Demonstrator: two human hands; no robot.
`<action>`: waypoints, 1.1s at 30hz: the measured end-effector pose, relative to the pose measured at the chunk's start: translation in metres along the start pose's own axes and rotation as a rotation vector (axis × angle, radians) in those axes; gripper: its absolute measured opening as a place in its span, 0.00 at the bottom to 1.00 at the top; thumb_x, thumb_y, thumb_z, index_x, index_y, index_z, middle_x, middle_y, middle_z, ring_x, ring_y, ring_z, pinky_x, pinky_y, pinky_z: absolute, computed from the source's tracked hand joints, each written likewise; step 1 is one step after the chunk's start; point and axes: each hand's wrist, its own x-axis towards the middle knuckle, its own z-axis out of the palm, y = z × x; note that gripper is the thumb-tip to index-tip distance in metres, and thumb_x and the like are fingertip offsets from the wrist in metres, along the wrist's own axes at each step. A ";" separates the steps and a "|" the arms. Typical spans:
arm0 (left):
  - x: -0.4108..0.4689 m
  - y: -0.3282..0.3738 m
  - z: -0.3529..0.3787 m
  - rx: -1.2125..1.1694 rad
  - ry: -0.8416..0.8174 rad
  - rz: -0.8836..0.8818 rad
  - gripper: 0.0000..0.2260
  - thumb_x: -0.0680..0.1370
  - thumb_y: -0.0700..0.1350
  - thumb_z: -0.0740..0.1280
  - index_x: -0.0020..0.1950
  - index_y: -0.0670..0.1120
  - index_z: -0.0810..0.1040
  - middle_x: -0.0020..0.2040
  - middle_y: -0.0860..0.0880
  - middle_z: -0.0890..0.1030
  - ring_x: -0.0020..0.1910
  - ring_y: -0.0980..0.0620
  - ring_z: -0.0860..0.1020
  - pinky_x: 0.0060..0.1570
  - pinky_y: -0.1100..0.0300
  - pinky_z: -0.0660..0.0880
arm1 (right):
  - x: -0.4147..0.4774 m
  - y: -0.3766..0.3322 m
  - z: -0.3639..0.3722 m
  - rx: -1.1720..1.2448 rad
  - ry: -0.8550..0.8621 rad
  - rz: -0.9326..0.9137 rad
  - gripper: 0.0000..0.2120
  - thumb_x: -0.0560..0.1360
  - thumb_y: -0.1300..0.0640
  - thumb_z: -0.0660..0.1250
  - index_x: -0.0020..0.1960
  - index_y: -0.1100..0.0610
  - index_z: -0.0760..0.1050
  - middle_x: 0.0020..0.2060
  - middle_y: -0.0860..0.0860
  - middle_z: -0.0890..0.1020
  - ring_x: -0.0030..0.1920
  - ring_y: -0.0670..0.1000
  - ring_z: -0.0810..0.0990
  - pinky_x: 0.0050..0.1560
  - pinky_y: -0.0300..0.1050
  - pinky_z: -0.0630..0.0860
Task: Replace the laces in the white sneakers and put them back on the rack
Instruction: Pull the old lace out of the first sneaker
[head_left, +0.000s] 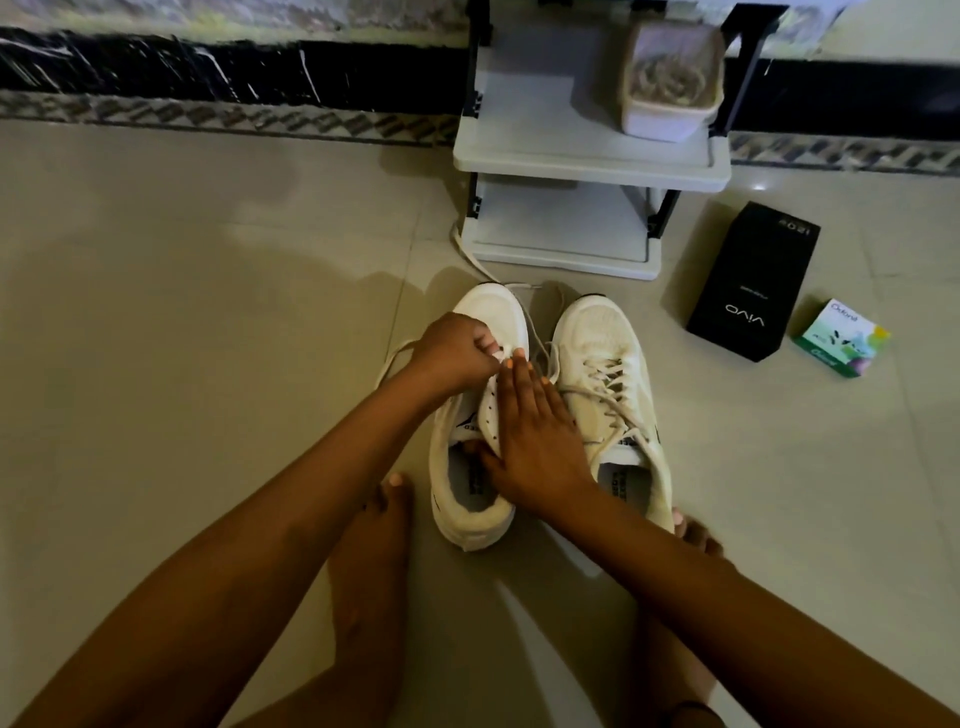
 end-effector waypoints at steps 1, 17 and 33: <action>-0.002 -0.002 -0.001 -0.029 0.007 0.004 0.01 0.73 0.40 0.70 0.43 0.44 0.81 0.51 0.42 0.80 0.53 0.44 0.77 0.53 0.57 0.73 | 0.001 0.000 -0.001 -0.003 -0.022 0.010 0.41 0.78 0.38 0.52 0.75 0.61 0.34 0.75 0.58 0.38 0.76 0.55 0.39 0.71 0.45 0.34; 0.000 -0.012 -0.007 0.174 0.060 0.108 0.05 0.75 0.41 0.68 0.48 0.43 0.83 0.51 0.44 0.79 0.49 0.48 0.77 0.45 0.62 0.69 | 0.003 0.001 -0.002 0.017 -0.060 0.036 0.41 0.78 0.38 0.52 0.76 0.61 0.36 0.76 0.59 0.41 0.76 0.56 0.42 0.73 0.48 0.38; 0.005 -0.015 -0.004 0.395 0.040 0.142 0.07 0.76 0.44 0.66 0.48 0.44 0.82 0.52 0.42 0.77 0.51 0.43 0.76 0.50 0.54 0.74 | 0.002 -0.002 -0.004 0.018 -0.068 0.047 0.41 0.78 0.38 0.53 0.76 0.61 0.36 0.76 0.59 0.41 0.76 0.56 0.41 0.73 0.48 0.38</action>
